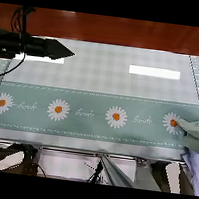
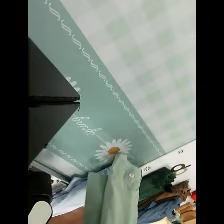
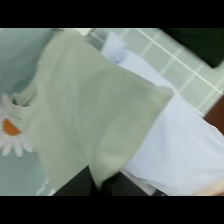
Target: Fold the shirts.
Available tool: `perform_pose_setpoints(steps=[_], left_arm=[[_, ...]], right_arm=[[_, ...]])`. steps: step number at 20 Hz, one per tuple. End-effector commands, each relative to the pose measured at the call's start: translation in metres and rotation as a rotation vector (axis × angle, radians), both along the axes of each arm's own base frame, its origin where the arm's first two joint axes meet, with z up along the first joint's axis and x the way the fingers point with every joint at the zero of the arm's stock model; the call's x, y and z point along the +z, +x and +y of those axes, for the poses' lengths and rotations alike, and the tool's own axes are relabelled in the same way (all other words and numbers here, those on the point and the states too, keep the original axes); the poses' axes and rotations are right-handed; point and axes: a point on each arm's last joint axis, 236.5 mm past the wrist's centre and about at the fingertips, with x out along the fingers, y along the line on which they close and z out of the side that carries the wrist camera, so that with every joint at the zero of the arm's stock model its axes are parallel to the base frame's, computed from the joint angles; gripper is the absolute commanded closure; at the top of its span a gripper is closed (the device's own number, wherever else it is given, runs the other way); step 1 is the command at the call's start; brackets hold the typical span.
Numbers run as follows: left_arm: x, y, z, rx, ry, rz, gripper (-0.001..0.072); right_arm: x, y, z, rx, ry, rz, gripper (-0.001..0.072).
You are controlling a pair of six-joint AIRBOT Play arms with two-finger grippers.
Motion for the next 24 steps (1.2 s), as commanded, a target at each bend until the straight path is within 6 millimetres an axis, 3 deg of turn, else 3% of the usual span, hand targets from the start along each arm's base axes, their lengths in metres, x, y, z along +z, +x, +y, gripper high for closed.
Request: perform_pose_setpoints(steps=[1, 8, 10, 12, 13, 16, 18, 20, 21, 22, 23, 24], left_arm=[[-0.005, 0.012, 0.002, 0.027, 0.01, -0.021, 0.0682], [-0.006, 0.022, 0.006, 0.066, 0.012, -0.035, 0.0682], [-0.006, 0.022, 0.006, 0.066, 0.012, -0.035, 0.0682], [-0.006, 0.022, 0.006, 0.066, 0.012, -0.035, 0.0681], [-0.005, 0.022, 0.006, 0.066, 0.011, -0.035, 0.0682], [-0.006, 0.022, 0.006, 0.066, 0.012, -0.035, 0.0681], [-0.006, 0.02, 0.005, 0.057, 0.011, -0.031, 0.0681], [-0.006, 0.015, 0.003, 0.038, 0.01, -0.023, 0.062], [-0.005, 0.008, 0.0, 0.012, 0.005, -0.01, 0.0451], [-0.002, -0.004, -0.004, -0.033, -0.009, 0.021, 0.0171], [0.003, -0.016, -0.008, -0.085, -0.017, 0.04, 0.0107], [0.009, -0.029, -0.011, -0.141, -0.015, 0.043, 0.0115]], right_arm=[[0.003, -0.061, -0.007, -0.16, -0.025, 0.189, 0.0681], [0.004, -0.083, 0.0, -0.168, -0.001, 0.29, 0.0676], [0.007, -0.09, -0.002, -0.188, -0.014, 0.316, 0.0529], [0.007, -0.088, -0.003, -0.19, -0.017, 0.306, 0.0261], [0.006, -0.087, -0.002, -0.187, -0.014, 0.3, 0.0201], [0.004, -0.074, -0.005, -0.16, -0.019, 0.253, 0.0199], [0.004, -0.048, -0.013, -0.102, -0.048, 0.153, 0.02], [0.008, 0.012, -0.016, 0.016, -0.063, -0.072, 0.0202], [0.015, 0.045, -0.012, 0.091, -0.063, -0.199, 0.0202], [0.024, 0.073, -0.008, 0.158, -0.061, -0.306, 0.0203], [0.034, 0.096, -0.003, 0.212, -0.063, -0.399, 0.0204], [0.043, 0.112, -0.001, 0.247, -0.069, -0.468, 0.0205]])
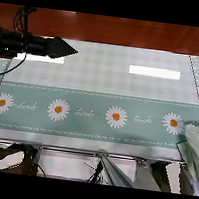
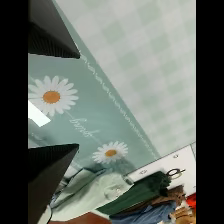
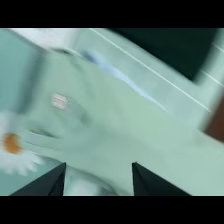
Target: Fold the shirts.
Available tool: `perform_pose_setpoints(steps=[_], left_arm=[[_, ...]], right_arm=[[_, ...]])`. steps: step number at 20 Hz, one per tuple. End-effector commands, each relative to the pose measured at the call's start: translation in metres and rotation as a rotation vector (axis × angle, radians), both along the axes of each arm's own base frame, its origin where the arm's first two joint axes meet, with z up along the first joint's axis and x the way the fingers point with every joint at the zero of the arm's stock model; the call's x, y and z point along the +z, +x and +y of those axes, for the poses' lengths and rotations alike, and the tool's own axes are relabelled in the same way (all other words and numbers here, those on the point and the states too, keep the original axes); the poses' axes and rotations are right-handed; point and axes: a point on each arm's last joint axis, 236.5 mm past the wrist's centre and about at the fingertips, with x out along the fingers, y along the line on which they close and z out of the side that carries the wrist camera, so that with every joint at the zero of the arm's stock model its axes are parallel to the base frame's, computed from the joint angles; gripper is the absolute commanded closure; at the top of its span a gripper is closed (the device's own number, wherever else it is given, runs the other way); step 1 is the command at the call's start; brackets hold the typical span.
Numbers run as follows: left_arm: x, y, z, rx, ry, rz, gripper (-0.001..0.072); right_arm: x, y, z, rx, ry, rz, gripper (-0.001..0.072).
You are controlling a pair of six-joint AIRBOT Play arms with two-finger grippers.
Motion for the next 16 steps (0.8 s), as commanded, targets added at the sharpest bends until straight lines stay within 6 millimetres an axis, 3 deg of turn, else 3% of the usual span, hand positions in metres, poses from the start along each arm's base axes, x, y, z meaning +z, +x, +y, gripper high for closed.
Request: perform_pose_setpoints(steps=[1, 2, 3, 6, 9, 10, 11, 13, 16], left_arm=[[0.013, -0.037, -0.009, -0.147, 0.001, 0.04, 0.0142], [0.013, -0.037, -0.005, -0.127, 0.054, 0.041, 0.025], [0.009, -0.034, 0.003, -0.087, 0.138, 0.034, 0.0265], [-0.005, -0.015, 0.046, 0.103, 0.479, -0.031, 0.0265], [-0.034, -0.021, 0.086, 0.192, 0.822, -0.004, 0.0256], [-0.044, -0.029, 0.087, 0.18, 0.883, 0.019, 0.0097], [-0.053, -0.036, 0.08, 0.172, 0.891, 0.049, -0.001], [-0.067, -0.049, 0.064, 0.112, 0.906, 0.065, -0.001], [-0.073, -0.048, 0.057, 0.141, 0.885, 0.087, -0.001]], right_arm=[[0.036, 0.088, 0.014, 0.205, -0.024, -0.335, 0.0205], [0.036, 0.101, 0.022, 0.266, -0.024, -0.342, 0.0205], [0.031, 0.116, 0.035, 0.345, -0.009, -0.333, 0.0205], [0.011, 0.157, 0.089, 0.587, 0.057, -0.271, 0.0205], [-0.026, 0.179, 0.141, 0.823, 0.069, -0.092, 0.0203], [-0.039, 0.18, 0.155, 0.892, 0.064, -0.016, 0.0201], [-0.053, 0.179, 0.169, 0.961, 0.061, 0.068, 0.0198], [-0.078, 0.174, 0.193, 1.059, 0.066, 0.199, 0.0089], [-0.096, 0.174, 0.22, 1.137, 0.069, 0.276, 0.0089]])
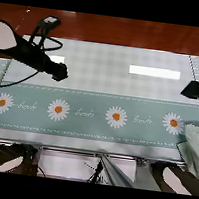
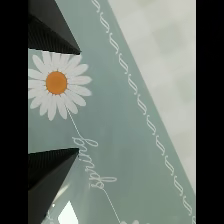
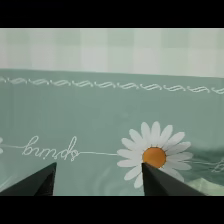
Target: Fold the shirts.
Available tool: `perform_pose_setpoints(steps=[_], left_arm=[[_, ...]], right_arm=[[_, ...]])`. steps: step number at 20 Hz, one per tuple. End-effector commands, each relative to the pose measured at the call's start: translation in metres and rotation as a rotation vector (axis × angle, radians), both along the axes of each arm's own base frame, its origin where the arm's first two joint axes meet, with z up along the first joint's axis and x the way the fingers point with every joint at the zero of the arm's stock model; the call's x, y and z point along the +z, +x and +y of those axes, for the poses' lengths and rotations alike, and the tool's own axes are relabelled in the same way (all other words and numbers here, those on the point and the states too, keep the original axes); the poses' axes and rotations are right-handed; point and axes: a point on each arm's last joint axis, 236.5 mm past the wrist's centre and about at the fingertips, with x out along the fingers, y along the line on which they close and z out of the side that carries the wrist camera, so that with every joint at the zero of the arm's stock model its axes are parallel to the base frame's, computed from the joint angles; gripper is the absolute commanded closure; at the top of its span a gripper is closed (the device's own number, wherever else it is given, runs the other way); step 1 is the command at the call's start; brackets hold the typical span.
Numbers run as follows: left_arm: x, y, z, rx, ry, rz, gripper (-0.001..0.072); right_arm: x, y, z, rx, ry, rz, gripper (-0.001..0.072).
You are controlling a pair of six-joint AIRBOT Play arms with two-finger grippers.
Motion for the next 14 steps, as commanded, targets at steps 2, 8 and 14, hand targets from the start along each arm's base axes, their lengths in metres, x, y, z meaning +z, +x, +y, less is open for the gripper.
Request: perform_pose_setpoints(steps=[2, 8, 14], left_arm=[[-0.0111, 0.0005, 0.0042, 0.043, 0.056, 0.005, -0.0008], [-0.0151, 0.0013, 0.0037, 0.043, 0.06, 0.015, -0.0007], [-0.0169, 0.0017, 0.0036, 0.042, 0.062, 0.02, -0.0007]], right_arm=[[-0.0214, 0.0006, 0.033, 0.119, -0.073, 0.074, 0.009], [-0.0211, 0.0016, 0.0358, 0.125, -0.069, 0.068, 0.009], [-0.0211, 0.0016, 0.0359, 0.126, -0.069, 0.068, 0.0091]])
